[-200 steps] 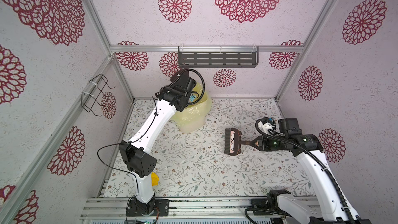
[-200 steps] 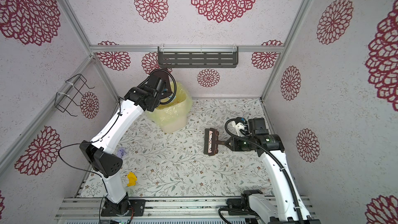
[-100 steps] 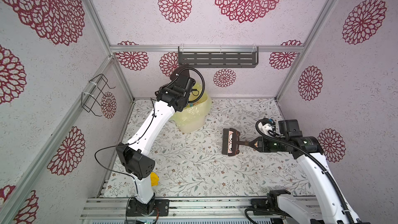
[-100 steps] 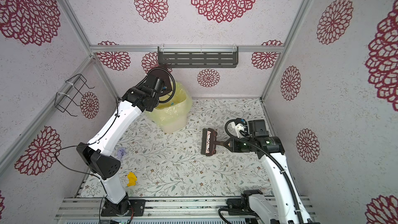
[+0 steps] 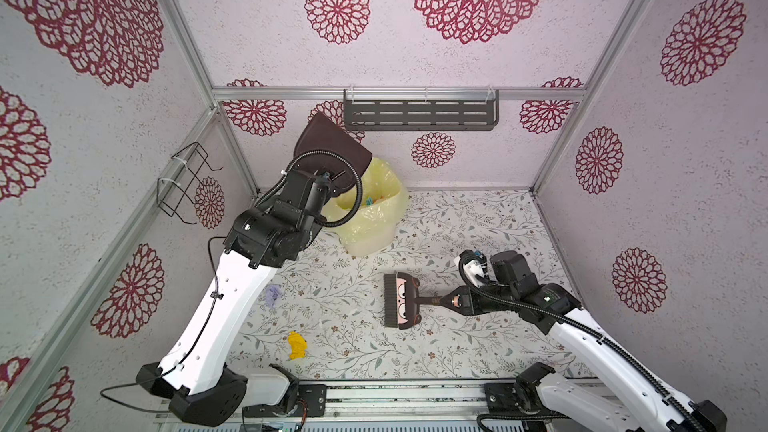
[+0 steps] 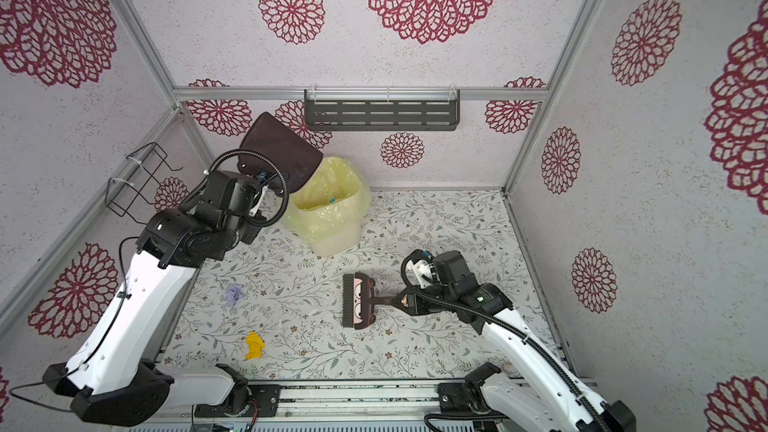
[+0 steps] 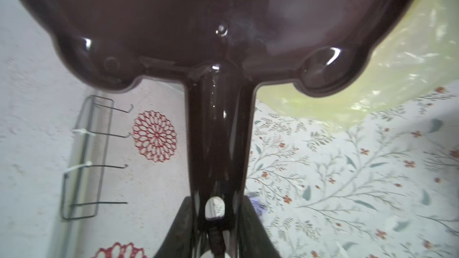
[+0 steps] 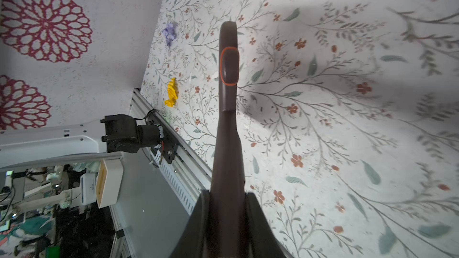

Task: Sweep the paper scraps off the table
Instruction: 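Lower the dustpan beside the yellow scrap with left while right brings brush over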

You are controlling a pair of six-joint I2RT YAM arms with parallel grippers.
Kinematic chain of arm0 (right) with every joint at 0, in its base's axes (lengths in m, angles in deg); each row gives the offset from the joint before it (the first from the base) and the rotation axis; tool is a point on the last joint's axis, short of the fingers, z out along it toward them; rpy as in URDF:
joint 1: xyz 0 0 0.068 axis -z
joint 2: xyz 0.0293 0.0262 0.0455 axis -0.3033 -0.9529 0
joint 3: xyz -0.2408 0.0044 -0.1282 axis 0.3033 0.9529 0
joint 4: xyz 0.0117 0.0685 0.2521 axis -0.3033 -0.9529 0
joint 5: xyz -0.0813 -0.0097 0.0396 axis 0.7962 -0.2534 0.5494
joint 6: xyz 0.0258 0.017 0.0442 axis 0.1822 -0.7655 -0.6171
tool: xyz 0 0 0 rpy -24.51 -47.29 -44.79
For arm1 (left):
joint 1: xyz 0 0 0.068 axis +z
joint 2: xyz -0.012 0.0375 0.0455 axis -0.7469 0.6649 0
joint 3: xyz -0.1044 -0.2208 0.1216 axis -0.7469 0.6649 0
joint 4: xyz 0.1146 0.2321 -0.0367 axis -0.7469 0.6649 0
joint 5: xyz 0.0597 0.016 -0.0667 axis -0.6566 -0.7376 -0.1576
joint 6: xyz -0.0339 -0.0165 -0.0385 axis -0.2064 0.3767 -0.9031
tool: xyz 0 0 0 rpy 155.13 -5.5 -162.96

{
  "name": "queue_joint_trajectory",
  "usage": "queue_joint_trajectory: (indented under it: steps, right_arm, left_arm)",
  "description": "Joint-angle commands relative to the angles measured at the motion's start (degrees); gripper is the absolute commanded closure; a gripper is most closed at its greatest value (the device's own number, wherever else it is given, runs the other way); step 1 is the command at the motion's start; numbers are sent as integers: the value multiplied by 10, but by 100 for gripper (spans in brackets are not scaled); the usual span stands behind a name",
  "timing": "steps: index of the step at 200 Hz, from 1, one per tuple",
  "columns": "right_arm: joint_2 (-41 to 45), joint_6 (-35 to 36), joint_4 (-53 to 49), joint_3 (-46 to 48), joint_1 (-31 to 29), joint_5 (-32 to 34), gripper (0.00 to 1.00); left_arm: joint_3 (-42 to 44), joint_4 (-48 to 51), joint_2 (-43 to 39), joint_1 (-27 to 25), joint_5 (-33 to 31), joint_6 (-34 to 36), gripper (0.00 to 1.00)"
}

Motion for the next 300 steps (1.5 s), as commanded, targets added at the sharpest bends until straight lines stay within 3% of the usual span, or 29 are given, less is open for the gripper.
queue_joint_trajectory:
  steps: [1,45,82,121,255,300]
  right_arm:
    - [-5,-110,205,10,-69,-18,100]
    - [-109,-147,349,-5,-193,-2,100]
    - [-219,-181,472,-38,-233,-40,100]
    - [-318,-211,528,-97,-248,-58,100]
    - [-548,-148,360,-315,-264,-121,100]
    - [-566,-119,271,-329,-258,-72,100]
  left_arm:
    - [59,-3,-30,-3,87,-98,100]
    - [125,12,-94,-3,151,-148,100]
    - [126,40,-114,-5,168,-179,100]
    - [149,40,-142,-7,184,-212,100]
    - [144,45,-114,-28,169,-232,100]
    - [164,16,-122,-33,186,-233,100]
